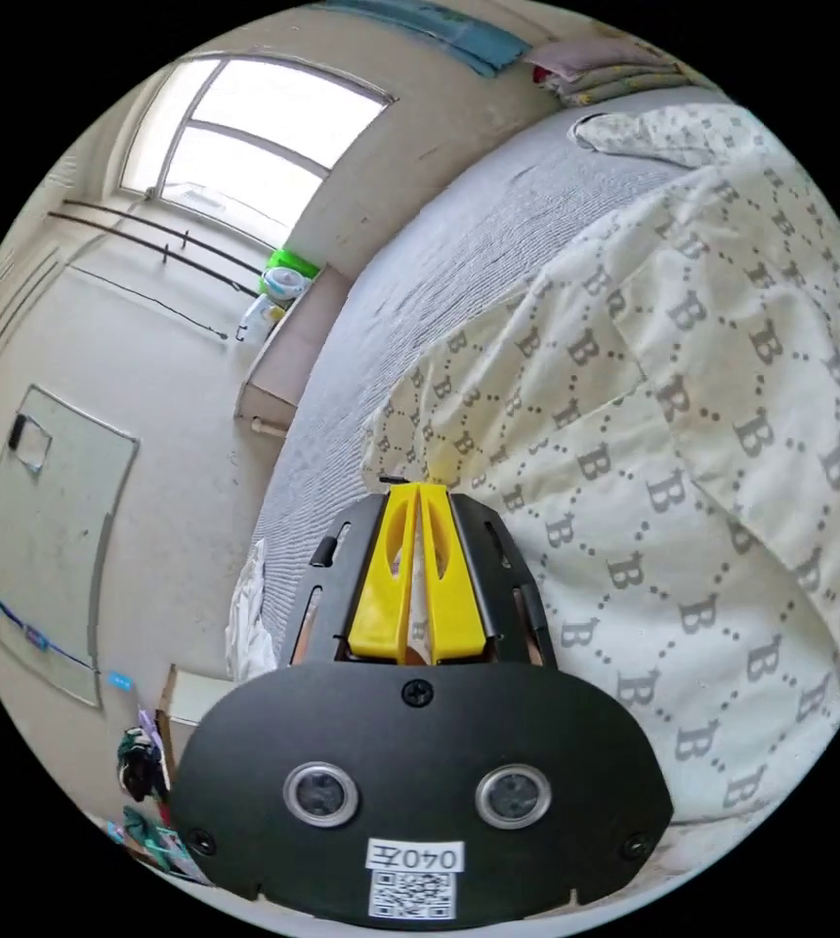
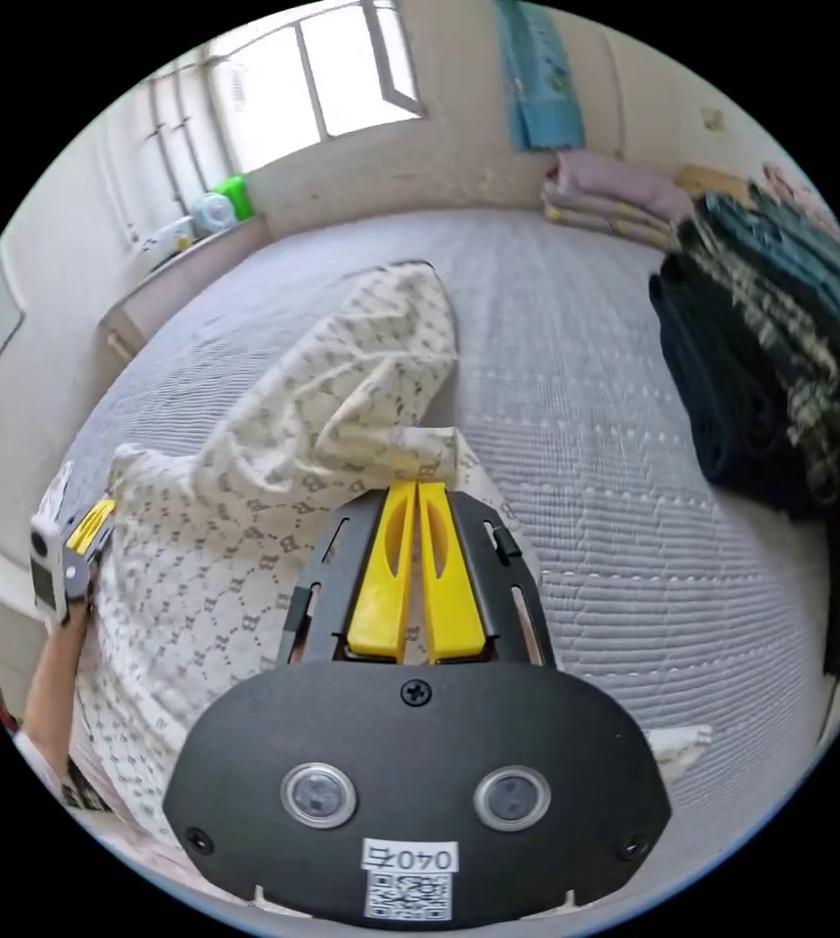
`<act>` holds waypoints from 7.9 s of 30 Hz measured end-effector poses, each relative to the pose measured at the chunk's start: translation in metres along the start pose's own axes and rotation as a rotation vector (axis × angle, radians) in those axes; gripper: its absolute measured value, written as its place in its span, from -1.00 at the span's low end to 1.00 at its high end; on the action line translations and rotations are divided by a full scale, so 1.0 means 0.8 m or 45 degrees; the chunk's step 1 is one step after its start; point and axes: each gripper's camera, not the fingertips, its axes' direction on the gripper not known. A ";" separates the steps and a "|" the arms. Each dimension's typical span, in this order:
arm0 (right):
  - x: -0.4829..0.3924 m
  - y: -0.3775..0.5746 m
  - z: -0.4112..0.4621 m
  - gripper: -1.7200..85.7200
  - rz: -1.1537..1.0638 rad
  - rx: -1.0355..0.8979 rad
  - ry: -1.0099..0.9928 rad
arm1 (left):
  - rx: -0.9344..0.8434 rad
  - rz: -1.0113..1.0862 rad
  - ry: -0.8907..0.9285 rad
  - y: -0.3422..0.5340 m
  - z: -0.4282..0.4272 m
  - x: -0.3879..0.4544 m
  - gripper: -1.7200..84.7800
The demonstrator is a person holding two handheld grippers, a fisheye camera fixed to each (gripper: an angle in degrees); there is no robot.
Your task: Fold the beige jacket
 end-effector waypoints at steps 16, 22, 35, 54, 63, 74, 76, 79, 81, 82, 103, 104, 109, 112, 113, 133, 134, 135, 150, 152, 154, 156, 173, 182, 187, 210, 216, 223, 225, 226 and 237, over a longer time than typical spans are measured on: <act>-0.085 0.188 -0.216 -0.98 -0.519 -0.163 -0.317 | 0.262 -0.125 0.524 0.155 -0.174 -0.099 -0.98; -0.131 0.326 -0.193 -0.98 -0.480 -0.265 0.096 | 0.068 0.128 0.908 0.272 -0.236 -0.059 -0.98; -0.111 0.340 -0.197 -0.98 -0.400 -0.184 -0.084 | -0.152 0.304 0.853 0.253 -0.178 -0.062 -0.98; -0.059 0.440 -0.174 -0.76 -0.576 -0.805 -0.246 | -0.066 0.973 1.743 0.224 -0.217 0.072 -0.87; -0.007 0.414 -0.228 -0.98 -0.745 -0.650 -0.452 | 0.218 1.059 1.608 0.257 -0.204 0.038 -0.63; 0.109 0.263 -0.274 -0.91 -0.613 -0.098 -0.741 | 0.584 0.621 1.939 0.187 -0.196 -0.115 -0.97; 0.137 0.252 -0.254 -0.79 -0.520 -0.166 -0.640 | 0.420 0.390 2.331 0.149 -0.143 -0.151 -0.98; 0.174 0.306 -0.290 -0.71 -0.502 -0.029 -0.657 | 0.210 -0.145 2.961 0.116 -0.029 -0.185 -0.98; 0.200 0.359 -0.312 -0.64 -0.467 0.051 -0.628 | 0.259 -0.380 3.098 0.116 0.013 -0.203 -0.98; 0.220 0.397 -0.324 -0.60 -0.419 0.114 -0.622 | 0.294 -0.438 3.143 0.115 0.028 -0.214 -0.98; 0.326 0.593 -0.371 -0.97 -0.712 0.235 -1.248 | 0.239 -0.377 3.275 0.135 -0.006 -0.247 -0.98; 0.330 0.597 -0.388 -0.97 -0.774 0.249 -1.318 | 0.225 -0.176 3.234 0.143 -0.018 -0.249 -0.98; 0.380 0.633 -0.530 -0.98 -1.013 0.413 -1.570 | 0.419 0.784 2.862 0.238 -0.118 -0.260 -0.98; 0.383 0.644 -0.557 -0.98 -0.995 0.406 -1.523 | 0.913 0.860 2.202 0.299 -0.185 -0.314 -0.98; 0.382 0.645 -0.559 -0.98 -0.984 0.405 -1.522 | 1.052 0.664 1.897 0.309 -0.200 -0.331 -0.98; 0.333 0.473 -0.500 -0.96 -0.522 0.506 -1.561 | 0.307 0.426 2.103 0.249 -0.139 -0.063 -0.98; 0.328 0.443 -0.483 -0.96 -0.489 0.486 -1.553 | 0.228 0.287 2.238 0.249 -0.114 -0.064 -0.98; 0.317 0.384 -0.444 -0.89 -0.410 0.424 -1.526 | 0.189 0.211 2.310 0.250 -0.101 -0.064 -0.98; 0.227 0.425 -0.284 -0.59 -0.494 -0.262 -0.507 | 0.149 -0.154 2.257 0.291 -0.063 -0.095 -0.82; 0.204 0.452 -0.272 -0.59 -0.595 -0.337 -0.433 | 0.158 -0.028 2.159 0.272 -0.090 -0.079 -0.79; 0.169 0.472 -0.263 -0.61 -0.709 -0.365 -0.441 | 0.157 0.061 2.116 0.258 -0.108 -0.063 -0.80; 0.148 0.475 -0.251 -0.67 -0.736 -0.386 -0.444 | 0.120 0.142 2.059 0.244 -0.121 -0.042 -0.88; 0.080 0.317 -0.251 -0.78 -0.638 -0.204 -0.619 | 0.090 -0.416 2.329 0.254 -0.069 -0.081 -0.98; 0.016 0.382 -0.284 -0.64 -1.097 -0.217 -0.234 | 0.113 -0.361 2.316 0.231 -0.082 -0.095 -0.98; -0.020 0.368 -0.253 -0.96 -1.237 -0.144 -0.113 | 0.134 -0.373 2.286 0.222 -0.097 -0.108 -0.98; -0.008 0.305 -0.297 -0.83 -0.962 -0.511 -0.166 | 0.259 0.100 1.840 0.207 -0.202 -0.122 -0.97; -0.082 0.296 -0.278 -0.69 -1.184 -0.419 0.047 | 0.542 0.526 1.331 0.103 -0.285 -0.048 -0.90; -0.094 0.257 -0.240 -0.91 -1.252 -0.470 0.002 | 0.720 1.188 1.375 0.044 -0.371 0.077 -0.94; -0.080 0.252 -0.230 -0.96 -1.219 -0.572 -0.050 | 0.602 1.409 1.341 0.048 -0.370 0.116 -0.97; -0.063 0.247 -0.226 -0.97 -1.149 -0.654 -0.118 | 0.655 1.426 1.189 0.059 -0.370 0.126 -0.97; 0.012 0.218 -0.208 -0.98 -0.836 -0.791 -0.465 | 0.909 1.007 1.084 0.023 -0.410 0.062 -0.93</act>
